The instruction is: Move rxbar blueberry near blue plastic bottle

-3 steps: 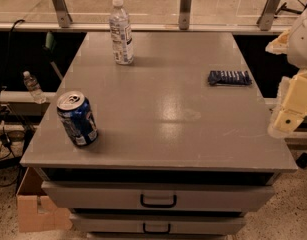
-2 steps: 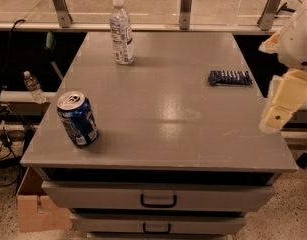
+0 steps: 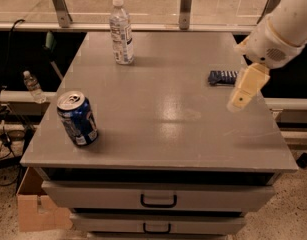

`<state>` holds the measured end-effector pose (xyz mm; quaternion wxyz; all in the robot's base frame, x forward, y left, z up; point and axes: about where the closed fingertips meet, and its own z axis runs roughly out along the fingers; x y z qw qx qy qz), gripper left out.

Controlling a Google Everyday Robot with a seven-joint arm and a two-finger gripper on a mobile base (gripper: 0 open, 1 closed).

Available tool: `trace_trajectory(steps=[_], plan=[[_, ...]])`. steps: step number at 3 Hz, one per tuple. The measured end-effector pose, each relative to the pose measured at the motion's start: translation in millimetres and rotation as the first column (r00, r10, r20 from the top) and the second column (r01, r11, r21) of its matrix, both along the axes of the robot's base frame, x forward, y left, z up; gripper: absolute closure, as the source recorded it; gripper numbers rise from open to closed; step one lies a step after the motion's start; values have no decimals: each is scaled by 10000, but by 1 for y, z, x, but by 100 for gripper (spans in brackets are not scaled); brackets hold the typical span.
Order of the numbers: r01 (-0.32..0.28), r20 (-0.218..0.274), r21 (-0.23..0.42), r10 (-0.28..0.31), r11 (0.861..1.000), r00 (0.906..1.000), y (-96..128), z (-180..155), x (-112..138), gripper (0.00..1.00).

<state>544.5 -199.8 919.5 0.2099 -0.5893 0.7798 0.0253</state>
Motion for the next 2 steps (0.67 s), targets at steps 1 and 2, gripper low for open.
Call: trace_trajectory(steps=[1,2], plan=[[502,-308,740,-480,9960,9984,-7,-30,43,0],[967,-650,1180,-895,9883,9939,-13,-54,76,0]])
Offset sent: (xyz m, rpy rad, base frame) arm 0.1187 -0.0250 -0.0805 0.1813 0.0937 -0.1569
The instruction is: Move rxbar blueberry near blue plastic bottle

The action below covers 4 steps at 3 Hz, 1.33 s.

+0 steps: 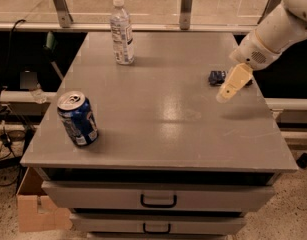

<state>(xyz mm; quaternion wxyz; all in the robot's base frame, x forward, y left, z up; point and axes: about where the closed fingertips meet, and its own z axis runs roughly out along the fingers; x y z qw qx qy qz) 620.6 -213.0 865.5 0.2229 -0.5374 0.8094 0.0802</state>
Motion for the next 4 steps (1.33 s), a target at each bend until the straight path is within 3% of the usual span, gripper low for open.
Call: trace_trajectory(steps=[1,2,4], plan=[[367,-295,301,-358,9989,9989,-6,-18,25,0],[671,-596,359,-649,9971,9961,-14,-33,38,17],[987,-751,501,-948,9939,9927,-26,-29,47,63]])
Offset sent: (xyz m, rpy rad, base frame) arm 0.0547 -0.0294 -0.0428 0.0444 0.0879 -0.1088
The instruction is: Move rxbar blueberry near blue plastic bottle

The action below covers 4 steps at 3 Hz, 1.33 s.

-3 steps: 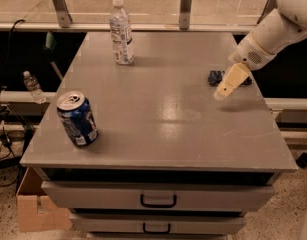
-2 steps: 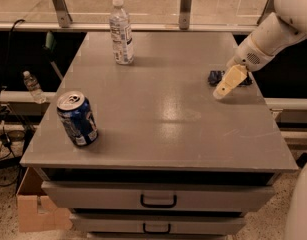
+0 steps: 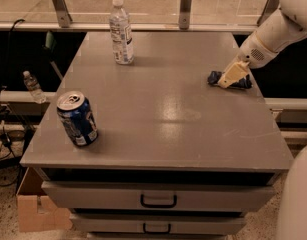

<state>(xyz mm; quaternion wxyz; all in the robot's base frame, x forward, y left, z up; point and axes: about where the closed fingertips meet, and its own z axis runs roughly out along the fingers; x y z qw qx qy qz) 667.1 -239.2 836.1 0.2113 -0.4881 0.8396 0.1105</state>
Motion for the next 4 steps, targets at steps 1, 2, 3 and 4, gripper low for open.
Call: trace_trajectory(steps=[1,2,3,4], plan=[[-135,228,139,132,9998,9997,3,14,-2,87],[-438,566,170,428,9989,9975,11,31,-6,100],[-999,1231,164,972,9949,9876,30,62,-14,100],[-1576,2085,-95,1561,9875,9655,47,106,-28,100]])
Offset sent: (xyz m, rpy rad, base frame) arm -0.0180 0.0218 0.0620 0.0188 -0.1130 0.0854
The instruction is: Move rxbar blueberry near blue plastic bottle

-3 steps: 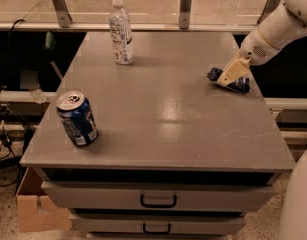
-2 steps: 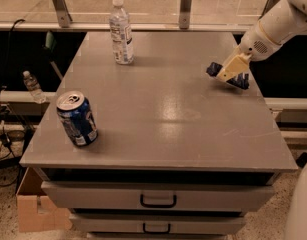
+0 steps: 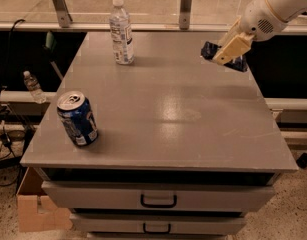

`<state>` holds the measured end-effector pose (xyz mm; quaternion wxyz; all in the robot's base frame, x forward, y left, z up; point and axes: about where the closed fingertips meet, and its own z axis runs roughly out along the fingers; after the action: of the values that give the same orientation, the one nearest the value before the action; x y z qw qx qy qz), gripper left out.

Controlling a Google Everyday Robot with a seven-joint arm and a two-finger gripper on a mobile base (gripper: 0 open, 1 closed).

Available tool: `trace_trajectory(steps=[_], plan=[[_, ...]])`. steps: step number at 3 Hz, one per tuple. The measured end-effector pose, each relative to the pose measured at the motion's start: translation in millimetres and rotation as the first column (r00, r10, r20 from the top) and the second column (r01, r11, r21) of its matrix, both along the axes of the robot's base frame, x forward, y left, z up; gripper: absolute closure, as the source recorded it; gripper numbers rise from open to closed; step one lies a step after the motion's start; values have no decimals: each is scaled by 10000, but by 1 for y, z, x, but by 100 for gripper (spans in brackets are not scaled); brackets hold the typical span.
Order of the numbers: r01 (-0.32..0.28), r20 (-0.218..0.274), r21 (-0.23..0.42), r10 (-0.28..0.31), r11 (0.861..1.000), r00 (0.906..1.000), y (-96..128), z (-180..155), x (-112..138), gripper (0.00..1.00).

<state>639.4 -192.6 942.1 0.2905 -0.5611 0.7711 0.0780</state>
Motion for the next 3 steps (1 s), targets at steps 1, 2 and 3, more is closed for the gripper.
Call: trace_trajectory(steps=[1,2,3], plan=[[-54,-5,19,54,10000,10000,2,-1,1,100],[-425,65,153,424,9990,9991,20,-2,6,100],[-773,169,296,769,9966,9969,40,-1,8,100]])
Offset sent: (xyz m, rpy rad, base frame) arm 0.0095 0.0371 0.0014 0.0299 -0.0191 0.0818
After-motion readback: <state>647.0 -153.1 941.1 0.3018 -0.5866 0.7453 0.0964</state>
